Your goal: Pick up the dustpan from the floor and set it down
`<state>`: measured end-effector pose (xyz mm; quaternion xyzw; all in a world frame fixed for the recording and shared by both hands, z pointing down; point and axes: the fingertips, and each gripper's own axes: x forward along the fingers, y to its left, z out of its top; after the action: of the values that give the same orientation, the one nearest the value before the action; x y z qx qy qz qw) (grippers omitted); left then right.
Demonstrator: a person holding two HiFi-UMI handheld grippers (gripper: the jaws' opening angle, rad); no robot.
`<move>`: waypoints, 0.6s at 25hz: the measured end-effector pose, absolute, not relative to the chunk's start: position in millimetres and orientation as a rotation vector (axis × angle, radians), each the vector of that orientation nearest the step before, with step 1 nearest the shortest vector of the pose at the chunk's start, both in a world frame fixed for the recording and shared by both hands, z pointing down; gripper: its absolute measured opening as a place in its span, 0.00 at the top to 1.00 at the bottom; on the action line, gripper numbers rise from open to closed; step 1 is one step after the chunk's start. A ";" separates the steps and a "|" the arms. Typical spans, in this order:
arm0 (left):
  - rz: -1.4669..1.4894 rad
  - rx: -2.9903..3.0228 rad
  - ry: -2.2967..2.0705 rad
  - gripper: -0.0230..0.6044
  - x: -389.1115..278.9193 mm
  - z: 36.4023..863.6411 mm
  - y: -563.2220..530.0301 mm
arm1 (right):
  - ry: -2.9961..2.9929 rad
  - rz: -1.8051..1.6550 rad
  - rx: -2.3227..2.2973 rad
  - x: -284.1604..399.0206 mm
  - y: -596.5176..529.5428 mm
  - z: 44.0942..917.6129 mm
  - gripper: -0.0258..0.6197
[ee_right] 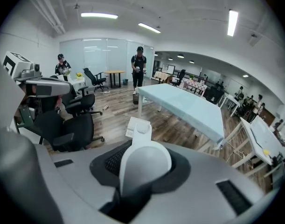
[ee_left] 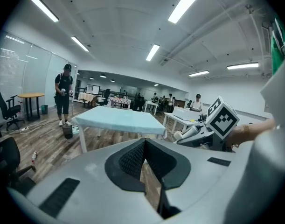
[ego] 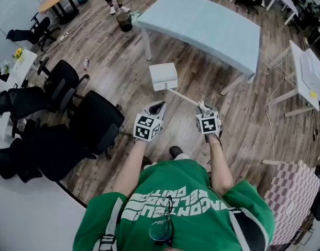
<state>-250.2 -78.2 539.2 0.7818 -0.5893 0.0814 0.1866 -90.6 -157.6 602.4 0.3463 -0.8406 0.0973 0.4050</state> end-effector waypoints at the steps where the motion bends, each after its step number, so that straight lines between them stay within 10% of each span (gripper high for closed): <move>1: 0.238 2.212 -1.639 0.96 -240.2 541.0 -82.0 | -2.109 0.258 0.885 -79.0 -158.0 605.8 0.78; 15: 0.352 2.403 -1.290 0.96 -77.2 560.8 -132.6 | -1.922 0.449 1.115 102.1 -150.6 632.2 0.78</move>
<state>-77.2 -132.6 560.8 0.8572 -0.4601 0.1254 0.1945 102.1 -150.6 632.2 0.4456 -0.7681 0.1795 0.4233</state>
